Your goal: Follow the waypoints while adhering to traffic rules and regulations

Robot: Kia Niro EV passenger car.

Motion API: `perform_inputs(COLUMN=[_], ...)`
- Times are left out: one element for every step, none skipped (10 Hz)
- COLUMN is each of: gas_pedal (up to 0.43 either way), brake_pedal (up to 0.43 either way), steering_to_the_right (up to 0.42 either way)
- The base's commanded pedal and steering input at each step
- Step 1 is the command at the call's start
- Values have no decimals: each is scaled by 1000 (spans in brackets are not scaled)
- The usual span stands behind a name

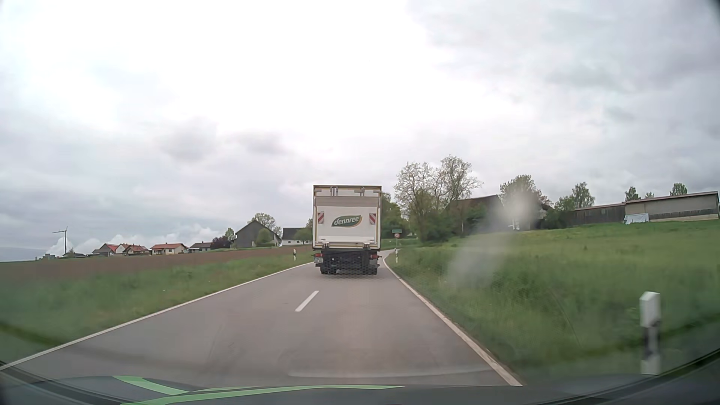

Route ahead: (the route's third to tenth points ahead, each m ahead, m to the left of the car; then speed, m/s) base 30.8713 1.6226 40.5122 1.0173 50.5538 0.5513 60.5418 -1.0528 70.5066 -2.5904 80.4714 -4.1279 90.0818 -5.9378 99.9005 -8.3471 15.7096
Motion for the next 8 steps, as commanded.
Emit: perform_inputs(gas_pedal=[280,280,280,280,280,287,287,287], brake_pedal=[0,0,0,0,0,0,0,0], steering_to_the_right=[8,7,7,7,7,7,7,6])
